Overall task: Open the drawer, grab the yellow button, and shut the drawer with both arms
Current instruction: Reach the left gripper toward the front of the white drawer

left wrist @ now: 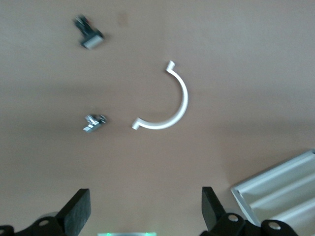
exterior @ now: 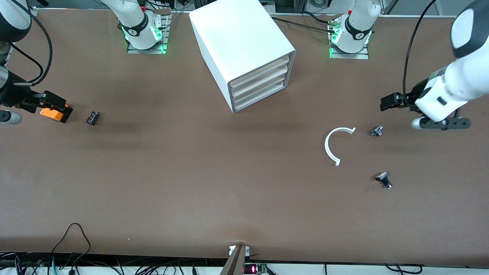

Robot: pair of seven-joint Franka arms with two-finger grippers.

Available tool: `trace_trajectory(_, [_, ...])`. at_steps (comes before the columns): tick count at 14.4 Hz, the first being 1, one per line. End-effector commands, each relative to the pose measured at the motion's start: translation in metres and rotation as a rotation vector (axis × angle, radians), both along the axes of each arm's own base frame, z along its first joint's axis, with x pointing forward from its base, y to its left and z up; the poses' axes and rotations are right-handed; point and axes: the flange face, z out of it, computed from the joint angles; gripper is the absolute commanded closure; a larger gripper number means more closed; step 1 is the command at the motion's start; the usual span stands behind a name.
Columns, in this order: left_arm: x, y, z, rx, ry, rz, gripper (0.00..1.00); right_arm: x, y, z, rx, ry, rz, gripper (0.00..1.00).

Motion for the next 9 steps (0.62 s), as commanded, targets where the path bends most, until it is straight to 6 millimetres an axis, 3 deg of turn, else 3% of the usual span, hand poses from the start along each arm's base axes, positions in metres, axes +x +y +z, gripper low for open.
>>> trace_trajectory(1, [0.009,-0.018,-0.047,-0.133,0.119,-0.004,0.01,0.007,0.005,-0.005,0.006,0.001,0.018,0.0])
trace_trajectory(2, [0.002,-0.031,-0.069,-0.168,0.167,-0.007,0.01,0.009,0.007,-0.007,0.006,-0.005,0.024,0.0])
trace_trajectory(3, [-0.008,-0.053,-0.083,-0.213,0.207,-0.019,0.01,0.016,0.018,-0.02,0.003,0.005,0.044,0.0])
trace_trajectory(5, [-0.022,-0.076,-0.104,-0.312,0.281,-0.003,0.01,0.022,0.034,-0.034,-0.009,0.016,0.074,0.0])
trace_trajectory(9, [-0.043,-0.112,-0.148,-0.546,0.435,0.094,0.01,0.023,0.037,-0.036,-0.006,0.016,0.077,0.0])
